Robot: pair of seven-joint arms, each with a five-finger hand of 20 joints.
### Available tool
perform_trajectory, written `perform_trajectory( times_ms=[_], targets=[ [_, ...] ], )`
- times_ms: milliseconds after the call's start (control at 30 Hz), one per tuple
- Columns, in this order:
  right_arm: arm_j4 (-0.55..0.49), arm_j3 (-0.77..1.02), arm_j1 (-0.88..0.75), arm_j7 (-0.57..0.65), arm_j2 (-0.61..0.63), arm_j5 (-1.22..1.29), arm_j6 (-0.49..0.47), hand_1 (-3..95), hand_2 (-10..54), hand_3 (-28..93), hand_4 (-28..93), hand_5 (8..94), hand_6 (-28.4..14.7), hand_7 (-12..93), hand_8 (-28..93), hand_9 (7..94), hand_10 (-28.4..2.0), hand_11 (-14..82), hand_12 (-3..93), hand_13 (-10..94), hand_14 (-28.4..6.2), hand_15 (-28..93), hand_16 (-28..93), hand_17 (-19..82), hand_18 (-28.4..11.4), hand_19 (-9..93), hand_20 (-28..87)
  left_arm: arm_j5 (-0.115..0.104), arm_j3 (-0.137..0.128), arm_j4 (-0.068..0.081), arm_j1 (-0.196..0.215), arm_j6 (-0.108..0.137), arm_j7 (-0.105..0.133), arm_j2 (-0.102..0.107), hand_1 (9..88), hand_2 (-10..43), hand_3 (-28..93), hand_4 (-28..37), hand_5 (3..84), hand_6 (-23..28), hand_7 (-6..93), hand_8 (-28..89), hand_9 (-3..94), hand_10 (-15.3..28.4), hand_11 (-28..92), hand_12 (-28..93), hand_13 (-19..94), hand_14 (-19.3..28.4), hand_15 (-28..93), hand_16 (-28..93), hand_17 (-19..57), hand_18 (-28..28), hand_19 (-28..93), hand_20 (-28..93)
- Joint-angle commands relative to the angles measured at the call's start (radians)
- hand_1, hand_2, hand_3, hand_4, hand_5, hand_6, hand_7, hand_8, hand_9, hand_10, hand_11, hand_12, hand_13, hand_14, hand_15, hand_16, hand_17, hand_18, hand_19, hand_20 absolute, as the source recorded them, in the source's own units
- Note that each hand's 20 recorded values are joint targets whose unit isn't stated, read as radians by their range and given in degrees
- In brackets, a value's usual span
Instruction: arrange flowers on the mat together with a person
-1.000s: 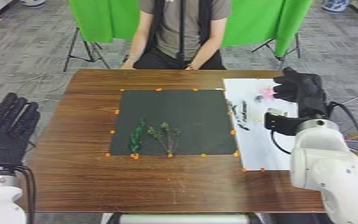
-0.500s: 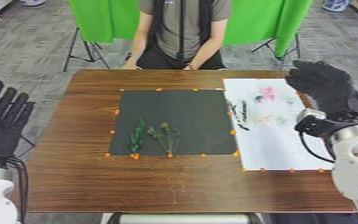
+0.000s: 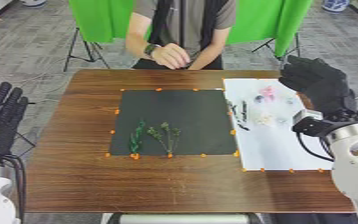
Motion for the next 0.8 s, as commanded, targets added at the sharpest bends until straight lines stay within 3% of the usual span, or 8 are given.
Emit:
perform_trajectory(
  times_ms=[33, 167, 333, 467, 567, 633, 700, 800],
  targets=[
    [-0.007, 0.086, -0.135, -0.032, -0.031, 0.012, -0.018, 17.7, 8.1, 72, -20, 44.1, -4.3, 13, -9, 38.5, -17.7, 3.7, 17.0, 29, -14.6, 10, 20, 10, -17.5, 37, 11, 0.004, -0.011, 0.012, 0.011, 0.008, -0.041, 0.121, 25.7, 12.1, 71, -28.3, 38.3, 6.3, 11.0, -10, 29.1, 13.4, 14, 7, 20, 11.3, 20, -6, -3.8, 9.6, 25, 10],
    [0.005, 0.089, -0.147, -0.033, -0.048, 0.012, -0.062, 17.2, 6.1, 72, -20, 42.4, -4.5, 12, -8, 36.7, -17.7, 3.3, 17.0, 28, -14.4, 8, 22, 9, -17.2, 35, 11, 0.073, -0.049, -0.028, 0.066, 0.054, -0.03, 0.156, 25.6, 12.2, 71, -28.3, 38.2, 6.3, 11.1, -10, 29.0, 13.3, 14, 7, 20, 11.2, 20, -6, -3.8, 9.6, 25, 10],
    [0.026, 0.089, -0.159, -0.056, -0.027, 0.004, -0.012, 17.0, 4.6, 72, -20, 41.4, -4.4, 12, -8, 35.8, -17.4, 3.1, 17.0, 27, -14.0, 7, 23, 9, -16.9, 34, 11, 0.078, -0.045, -0.021, 0.056, 0.054, -0.066, 0.217, 25.6, 12.4, 71, -28.3, 38.6, 6.3, 11.5, -10, 29.4, 12.9, 14, 7, 20, 11.1, 20, -6, -3.8, 9.6, 25, 10],
    [0.034, 0.108, -0.17, -0.064, -0.048, -0.013, -0.076, 17.1, 4.2, 72, -20, 41.3, -4.3, 12, -8, 35.8, -17.1, 3.1, 17.1, 27, -13.8, 6, 24, 9, -16.7, 33, 12, 0.082, -0.088, -0.038, 0.111, 0.053, -0.078, 0.217, 25.5, 12.5, 71, -28.3, 38.9, 6.2, 11.8, -10, 29.5, 12.8, 14, 7, 20, 10.8, 20, -6, -3.8, 9.6, 25, 10],
    [0.015, 0.144, -0.209, -0.048, -0.052, -0.039, -0.077, 16.7, 3.6, 72, -20, 40.6, -4.1, 12, -8, 35.0, -16.7, 2.9, 17.1, 27, -13.7, 6, 24, 9, -16.7, 32, 12, 0.085, -0.064, -0.039, 0.098, 0.074, -0.075, 0.226, 25.5, 12.6, 71, -28.3, 39.0, 6.2, 11.9, -10, 29.5, 12.6, 14, 7, 20, 10.8, 19, -6, -3.8, 9.6, 25, 10],
    [0.013, 0.152, -0.209, -0.034, -0.062, -0.048, -0.125, 16.1, 2.8, 73, -20, 40.2, -4.1, 11, -8, 34.4, -16.7, 2.7, 17.1, 26, -13.9, 5, 25, 9, -16.7, 32, 12, 0.145, -0.071, -0.046, 0.112, 0.071, -0.094, 0.214, 25.5, 12.6, 72, -28.3, 39.0, 6.2, 11.9, -10, 29.6, 12.6, 14, 7, 20, 10.7, 20, -6, -3.8, 9.6, 26, 10],
    [0.024, 0.116, -0.17, -0.01, -0.053, -0.064, -0.133, 15.3, 1.6, 72, -20, 39.1, -4.0, 11, -8, 32.8, -17.1, 2.3, 17.2, 25, -14.6, 5, 25, 9, -16.7, 31, 12, 0.192, -0.072, -0.056, 0.121, 0.097, -0.089, 0.206, 25.7, 12.5, 72, -28.3, 39.3, 6.3, 12.1, -10, 29.7, 12.7, 14, 7, 19, 10.6, 20, -6, -3.6, 9.4, 26, 10],
    [0.01, 0.135, -0.196, -0.008, -0.052, -0.084, -0.133, 14.8, 0.9, 71, -20, 37.4, -3.9, 10, -7, 31.3, -17.3, 1.8, 17.3, 24, -15.3, 4, 26, 8, -16.8, 30, 12, 0.203, -0.043, -0.05, 0.09, 0.096, -0.092, 0.204, 26.1, 12.4, 72, -28.3, 39.7, 6.5, 12.2, -10, 29.8, 12.8, 15, 7, 19, 10.6, 20, -6, -3.6, 9.4, 26, 10]
  ],
)
